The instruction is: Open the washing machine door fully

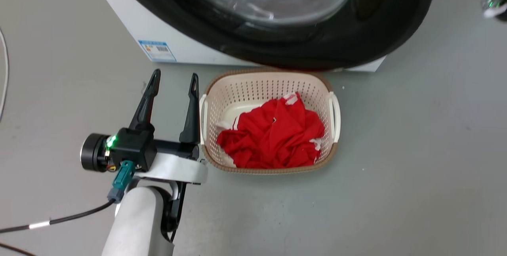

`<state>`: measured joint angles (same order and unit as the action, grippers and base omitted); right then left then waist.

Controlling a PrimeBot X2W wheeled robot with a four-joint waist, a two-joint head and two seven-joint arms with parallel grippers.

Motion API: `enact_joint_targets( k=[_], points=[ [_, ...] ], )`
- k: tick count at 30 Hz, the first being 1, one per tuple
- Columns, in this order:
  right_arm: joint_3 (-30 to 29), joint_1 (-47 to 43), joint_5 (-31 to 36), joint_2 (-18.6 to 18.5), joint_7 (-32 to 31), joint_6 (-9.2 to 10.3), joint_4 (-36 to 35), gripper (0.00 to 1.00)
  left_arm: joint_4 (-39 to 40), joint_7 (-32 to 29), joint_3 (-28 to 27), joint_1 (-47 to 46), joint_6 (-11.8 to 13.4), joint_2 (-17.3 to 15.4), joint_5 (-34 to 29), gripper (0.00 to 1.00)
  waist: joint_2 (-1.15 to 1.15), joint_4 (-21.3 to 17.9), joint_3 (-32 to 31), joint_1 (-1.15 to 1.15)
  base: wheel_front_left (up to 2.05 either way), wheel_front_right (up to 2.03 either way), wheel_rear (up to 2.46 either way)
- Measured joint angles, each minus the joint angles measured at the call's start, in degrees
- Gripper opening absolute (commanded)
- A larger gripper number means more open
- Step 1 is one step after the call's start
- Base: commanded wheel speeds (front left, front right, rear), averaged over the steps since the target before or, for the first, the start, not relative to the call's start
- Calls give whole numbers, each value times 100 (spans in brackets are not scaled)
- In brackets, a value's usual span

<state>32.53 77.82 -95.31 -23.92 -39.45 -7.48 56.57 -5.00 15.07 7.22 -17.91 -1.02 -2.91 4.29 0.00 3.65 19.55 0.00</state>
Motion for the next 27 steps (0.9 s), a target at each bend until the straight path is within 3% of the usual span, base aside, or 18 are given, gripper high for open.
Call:
enact_joint_targets(
  k=[13,27],
  points=[
    [57,-1137,-257,54,-403,0,-835,0,-158,0,-86,416,-21,-1,-41,100,0,-118,-706,0,0,0,0],
    [260,-1738,-467,43,-767,-1,-1417,0,-242,0,-74,719,27,-1,2,100,0,-96,-1239,-1,0,0,0]
  ],
)
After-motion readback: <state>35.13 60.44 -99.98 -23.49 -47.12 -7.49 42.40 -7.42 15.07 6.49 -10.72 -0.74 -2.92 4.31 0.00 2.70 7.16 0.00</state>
